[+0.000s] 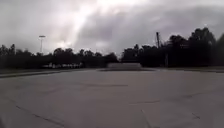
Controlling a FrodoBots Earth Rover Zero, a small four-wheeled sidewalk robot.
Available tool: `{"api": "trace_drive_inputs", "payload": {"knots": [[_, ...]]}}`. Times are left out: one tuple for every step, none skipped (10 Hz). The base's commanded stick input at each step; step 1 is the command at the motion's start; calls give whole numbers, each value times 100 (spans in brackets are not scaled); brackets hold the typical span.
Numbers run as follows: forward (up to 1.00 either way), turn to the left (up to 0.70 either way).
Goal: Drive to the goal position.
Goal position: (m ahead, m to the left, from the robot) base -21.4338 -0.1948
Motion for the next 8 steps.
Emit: {"api": "trace_drive_inputs", "payload": {"knots": [[70, 1], [70, 1], [70, 0], [27, 0], [5, 0], [5, 0], [6, 0], [6, 0]]}}
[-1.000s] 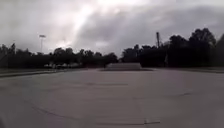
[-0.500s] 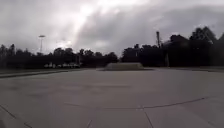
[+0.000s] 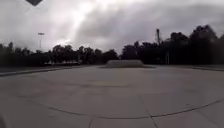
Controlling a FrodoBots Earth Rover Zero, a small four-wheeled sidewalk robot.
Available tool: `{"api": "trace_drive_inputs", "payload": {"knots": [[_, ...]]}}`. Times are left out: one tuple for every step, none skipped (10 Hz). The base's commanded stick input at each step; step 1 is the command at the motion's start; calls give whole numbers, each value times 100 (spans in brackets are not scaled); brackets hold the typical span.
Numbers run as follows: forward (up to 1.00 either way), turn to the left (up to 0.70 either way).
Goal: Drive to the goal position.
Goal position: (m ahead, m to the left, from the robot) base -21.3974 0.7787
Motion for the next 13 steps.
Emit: {"api": "trace_drive_inputs", "payload": {"knots": [[6, 0], [6, 0], [5, 0], [5, 0], [6, 0], [5, 0], [5, 0], [5, 0], [6, 0], [6, 0], [5, 0], [5, 0], [5, 0]]}}
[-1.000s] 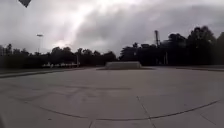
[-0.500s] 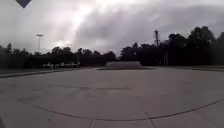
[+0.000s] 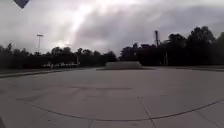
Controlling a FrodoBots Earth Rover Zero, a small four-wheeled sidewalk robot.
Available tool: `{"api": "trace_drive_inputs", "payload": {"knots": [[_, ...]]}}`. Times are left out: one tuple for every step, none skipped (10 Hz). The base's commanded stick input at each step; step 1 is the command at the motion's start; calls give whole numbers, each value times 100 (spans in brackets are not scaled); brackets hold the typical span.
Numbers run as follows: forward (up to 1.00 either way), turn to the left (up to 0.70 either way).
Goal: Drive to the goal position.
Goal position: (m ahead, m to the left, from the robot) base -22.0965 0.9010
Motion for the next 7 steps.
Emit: {"api": "trace_drive_inputs", "payload": {"knots": [[5, 0], [5, 0], [5, 0], [5, 0], [6, 0], [6, 0], [6, 0]]}}
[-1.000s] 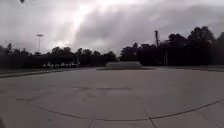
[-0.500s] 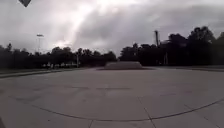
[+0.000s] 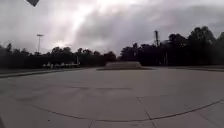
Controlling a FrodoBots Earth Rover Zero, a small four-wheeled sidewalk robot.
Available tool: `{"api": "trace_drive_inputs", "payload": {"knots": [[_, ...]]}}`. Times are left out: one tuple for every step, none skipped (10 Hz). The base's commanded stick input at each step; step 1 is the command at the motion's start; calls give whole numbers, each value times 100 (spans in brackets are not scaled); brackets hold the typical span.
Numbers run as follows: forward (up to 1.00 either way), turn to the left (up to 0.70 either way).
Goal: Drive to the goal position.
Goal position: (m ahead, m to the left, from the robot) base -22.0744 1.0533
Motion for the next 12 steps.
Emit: {"api": "trace_drive_inputs", "payload": {"knots": [[6, 0], [6, 0], [5, 0], [5, 0], [6, 0], [6, 0], [6, 0], [6, 0], [5, 0], [5, 0], [4, 0], [0, 0]]}}
